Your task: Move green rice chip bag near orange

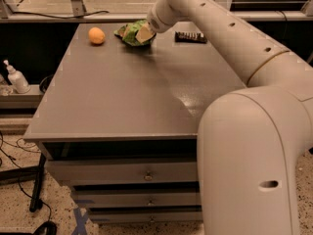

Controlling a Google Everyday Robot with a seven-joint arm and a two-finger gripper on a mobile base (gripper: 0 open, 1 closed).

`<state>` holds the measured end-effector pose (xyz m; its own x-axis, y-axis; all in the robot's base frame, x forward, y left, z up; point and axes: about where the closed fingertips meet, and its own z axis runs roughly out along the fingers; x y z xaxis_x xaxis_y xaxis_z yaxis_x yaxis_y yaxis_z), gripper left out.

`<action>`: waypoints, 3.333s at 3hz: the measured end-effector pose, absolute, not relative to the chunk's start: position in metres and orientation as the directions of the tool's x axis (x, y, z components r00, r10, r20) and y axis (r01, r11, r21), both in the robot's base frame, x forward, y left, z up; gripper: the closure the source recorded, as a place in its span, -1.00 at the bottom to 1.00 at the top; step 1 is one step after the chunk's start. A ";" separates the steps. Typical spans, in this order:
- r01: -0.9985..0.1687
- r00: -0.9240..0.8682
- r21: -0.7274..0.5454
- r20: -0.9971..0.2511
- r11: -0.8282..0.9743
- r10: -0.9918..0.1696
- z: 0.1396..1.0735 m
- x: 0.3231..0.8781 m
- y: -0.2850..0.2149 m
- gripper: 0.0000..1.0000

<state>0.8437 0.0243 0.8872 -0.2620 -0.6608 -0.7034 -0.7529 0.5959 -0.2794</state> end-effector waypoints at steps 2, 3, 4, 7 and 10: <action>-0.783 -0.249 -0.216 -0.750 0.583 -0.613 0.882 0.843 0.067 1.00; -0.790 -0.259 -0.194 -0.754 0.581 -0.604 0.879 0.840 0.076 0.67; -0.793 -0.269 -0.181 -0.753 0.582 -0.601 0.876 0.837 0.077 0.24; -0.801 -0.287 -0.160 -0.743 0.577 -0.605 0.872 0.827 0.076 -1.00; -0.827 -0.255 -0.181 -0.723 0.533 -0.642 0.906 0.761 -0.001 -1.00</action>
Offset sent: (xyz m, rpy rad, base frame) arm -0.0038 0.0618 0.0004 0.1311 0.0242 0.0640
